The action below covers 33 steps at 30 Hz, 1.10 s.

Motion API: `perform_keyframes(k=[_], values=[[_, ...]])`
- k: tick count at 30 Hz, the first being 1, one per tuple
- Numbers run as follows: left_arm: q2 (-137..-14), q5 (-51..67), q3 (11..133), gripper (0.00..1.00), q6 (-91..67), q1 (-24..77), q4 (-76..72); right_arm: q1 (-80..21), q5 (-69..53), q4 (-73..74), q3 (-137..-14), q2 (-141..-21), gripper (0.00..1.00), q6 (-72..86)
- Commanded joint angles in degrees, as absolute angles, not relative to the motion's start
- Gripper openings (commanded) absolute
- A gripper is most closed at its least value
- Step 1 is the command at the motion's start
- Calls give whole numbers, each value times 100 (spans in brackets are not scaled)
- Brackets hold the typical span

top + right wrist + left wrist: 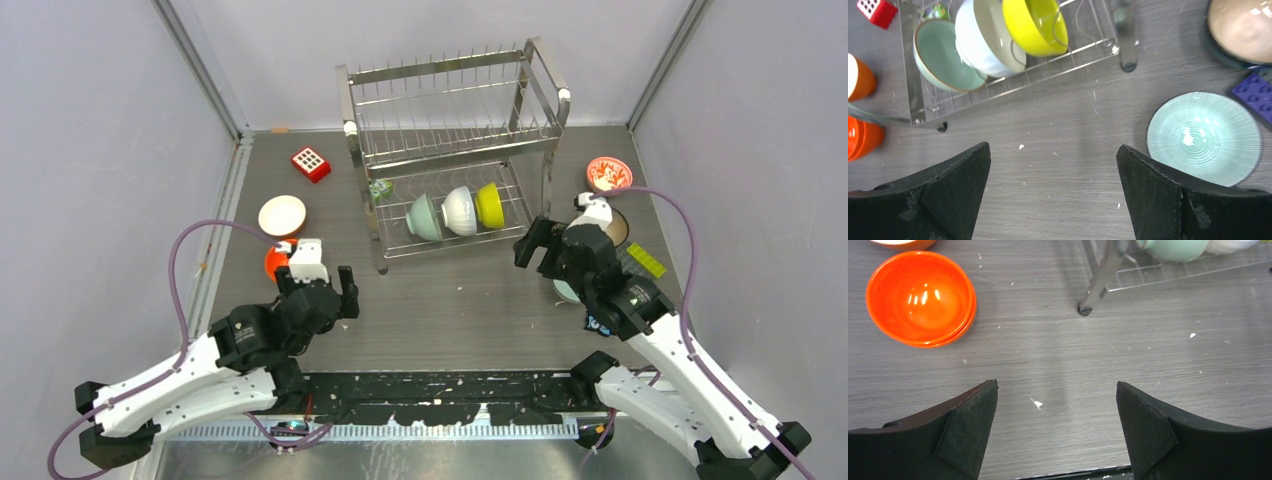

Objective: Unload the bowls from the dish rack
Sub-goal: Pick up the bowl from the dish rack.

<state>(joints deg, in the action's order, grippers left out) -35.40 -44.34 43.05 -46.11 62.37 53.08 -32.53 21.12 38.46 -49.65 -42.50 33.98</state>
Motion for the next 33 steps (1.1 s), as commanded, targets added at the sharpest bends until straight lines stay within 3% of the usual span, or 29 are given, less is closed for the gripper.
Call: perform_keyframes(k=[1, 10, 17, 24, 29, 33], values=[[-3559, -4502, 4375, 89, -4222, 6240, 4261, -3287, 1298, 2752, -4476, -4151, 100, 3388], [-3902, -4488, 4567, 89, -3819, 6240, 4017, -3436, 81, 925, -4116, -4968, 100, 3455], [-3945, -4499, 4588, 92, -3727, 6231, 4216, -4852, 1881, 904, -4581, -5858, 100, 2973], [-3591, -4526, 4596, 92, -3555, 6231, 4631, -4773, 3013, 618, -4339, -6166, 100, 4429], [-3423, -4647, 4694, 93, -3464, 6229, 4958, -3978, 1705, -186, -3904, -6134, 100, 4591], [-3271, -4678, 4563, 93, -3399, 6231, 4992, -3959, 981, -231, -4035, -6266, 100, 4044]])
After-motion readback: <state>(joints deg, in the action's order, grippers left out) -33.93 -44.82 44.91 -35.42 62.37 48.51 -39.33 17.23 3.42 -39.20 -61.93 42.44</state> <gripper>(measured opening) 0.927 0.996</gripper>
